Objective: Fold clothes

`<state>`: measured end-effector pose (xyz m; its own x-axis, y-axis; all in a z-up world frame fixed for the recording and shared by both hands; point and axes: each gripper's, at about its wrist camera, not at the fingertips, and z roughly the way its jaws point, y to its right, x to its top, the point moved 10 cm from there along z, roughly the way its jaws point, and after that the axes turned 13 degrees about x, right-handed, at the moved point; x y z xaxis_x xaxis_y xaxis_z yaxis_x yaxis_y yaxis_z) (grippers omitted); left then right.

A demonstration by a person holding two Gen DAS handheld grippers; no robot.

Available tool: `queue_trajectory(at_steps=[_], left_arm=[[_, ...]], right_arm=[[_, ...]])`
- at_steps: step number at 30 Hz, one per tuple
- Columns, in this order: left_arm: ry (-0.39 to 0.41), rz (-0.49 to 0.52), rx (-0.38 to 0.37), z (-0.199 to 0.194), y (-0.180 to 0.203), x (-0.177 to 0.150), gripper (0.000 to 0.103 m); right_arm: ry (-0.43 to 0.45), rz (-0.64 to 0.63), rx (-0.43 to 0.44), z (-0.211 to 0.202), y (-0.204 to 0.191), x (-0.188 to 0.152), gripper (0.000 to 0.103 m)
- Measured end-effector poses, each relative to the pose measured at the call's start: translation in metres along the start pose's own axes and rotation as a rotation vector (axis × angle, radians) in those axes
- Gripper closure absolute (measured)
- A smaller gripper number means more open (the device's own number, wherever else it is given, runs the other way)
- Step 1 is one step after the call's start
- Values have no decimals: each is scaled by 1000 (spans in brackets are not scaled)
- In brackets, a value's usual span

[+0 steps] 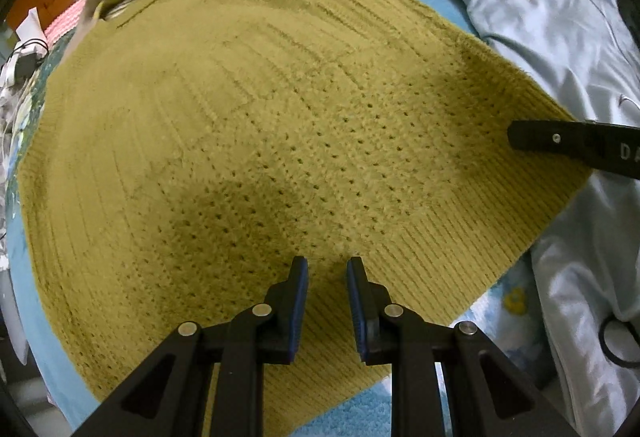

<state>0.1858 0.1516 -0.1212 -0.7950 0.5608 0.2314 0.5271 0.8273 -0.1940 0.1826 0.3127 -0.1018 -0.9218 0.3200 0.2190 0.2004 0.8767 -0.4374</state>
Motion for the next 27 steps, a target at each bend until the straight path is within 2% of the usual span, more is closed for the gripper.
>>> queue_trajectory(at_steps=[8, 10, 14, 20, 24, 27], left_arm=[[3, 30, 32, 2, 10, 7, 77], [-3, 7, 5, 1, 8, 8, 77], [-55, -143, -73, 0, -24, 9, 77], [-83, -424, -114, 0, -115, 9, 77], [-72, -589, -128, 1, -181, 11, 77], [-39, -708, -138, 1, -224, 8, 76]], right_arm=[[12, -13, 26, -3, -11, 1, 91], [19, -18, 36, -4, -18, 3, 91], [22, -68, 31, -5, -42, 8, 91], [41, -191, 56, -2, -107, 23, 91], [106, -331, 152, -11, -175, 32, 92], [138, -479, 265, -19, -238, 24, 92]])
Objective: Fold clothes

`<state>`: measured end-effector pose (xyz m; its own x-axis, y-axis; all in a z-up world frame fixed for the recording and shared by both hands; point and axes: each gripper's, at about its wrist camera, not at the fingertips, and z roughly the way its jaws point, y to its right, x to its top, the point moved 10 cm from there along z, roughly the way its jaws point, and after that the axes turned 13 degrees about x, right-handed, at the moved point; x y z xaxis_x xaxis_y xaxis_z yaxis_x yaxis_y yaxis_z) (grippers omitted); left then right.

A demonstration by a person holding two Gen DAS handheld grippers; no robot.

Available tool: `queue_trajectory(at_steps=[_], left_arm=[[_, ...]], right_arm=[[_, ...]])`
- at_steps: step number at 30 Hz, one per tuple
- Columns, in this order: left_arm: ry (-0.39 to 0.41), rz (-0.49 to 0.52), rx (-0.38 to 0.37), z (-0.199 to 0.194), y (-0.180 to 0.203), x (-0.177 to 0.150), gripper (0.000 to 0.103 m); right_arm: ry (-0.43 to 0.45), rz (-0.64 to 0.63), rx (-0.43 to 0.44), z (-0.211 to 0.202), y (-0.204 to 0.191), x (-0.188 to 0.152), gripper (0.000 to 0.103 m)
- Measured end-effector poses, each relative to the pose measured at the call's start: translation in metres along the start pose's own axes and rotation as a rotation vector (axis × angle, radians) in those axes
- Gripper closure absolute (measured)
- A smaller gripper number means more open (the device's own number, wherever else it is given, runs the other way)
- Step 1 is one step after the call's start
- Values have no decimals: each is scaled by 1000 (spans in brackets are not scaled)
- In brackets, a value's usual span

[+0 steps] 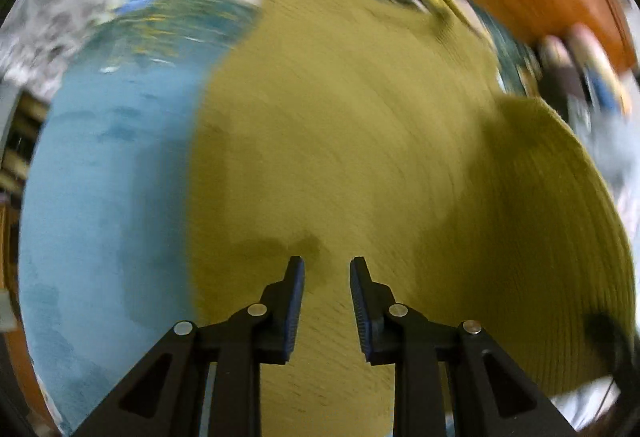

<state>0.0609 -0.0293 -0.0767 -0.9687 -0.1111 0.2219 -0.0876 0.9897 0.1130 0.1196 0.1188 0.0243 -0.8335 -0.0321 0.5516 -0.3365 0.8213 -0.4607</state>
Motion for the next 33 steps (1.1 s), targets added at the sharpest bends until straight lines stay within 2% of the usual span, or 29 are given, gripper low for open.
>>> queue_trajectory(at_steps=[3, 5, 8, 10, 12, 16, 19, 24, 27, 29, 31, 33], left_arm=[[18, -91, -35, 6, -18, 11, 72], [22, -149, -66, 9, -32, 17, 65], [-17, -231, -162, 6, -62, 7, 55], [-33, -257, -189, 7, -68, 5, 55], [-39, -262, -200, 13, -63, 8, 54], [-39, -256, -231, 29, -51, 25, 45], [-42, -217, -232, 31, -41, 27, 42], [-42, -148, -163, 32, -39, 20, 41], [-33, -100, -96, 32, -38, 17, 41], [-30, -77, -69, 30, -38, 16, 41], [-27, -54, -42, 27, -38, 15, 41], [-31, -41, -49, 27, -36, 13, 41]], right_arm=[[-32, -155, 165, 15, -67, -6, 92], [-110, -209, 228, 37, -93, -26, 92], [-249, -188, 224, 76, -90, -65, 92], [-321, -161, 188, 95, -76, -86, 92], [-351, -135, 181, 103, -70, -95, 92], [-339, -115, 192, 105, -69, -90, 92], [-323, -93, 211, 107, -69, -86, 92], [-326, -62, 210, 109, -61, -95, 90], [-302, -28, 215, 118, -67, -84, 89], [-275, -3, 215, 115, -63, -79, 80], [-232, 29, 226, 106, -58, -71, 59], [-174, 67, 250, 94, -53, -62, 55]])
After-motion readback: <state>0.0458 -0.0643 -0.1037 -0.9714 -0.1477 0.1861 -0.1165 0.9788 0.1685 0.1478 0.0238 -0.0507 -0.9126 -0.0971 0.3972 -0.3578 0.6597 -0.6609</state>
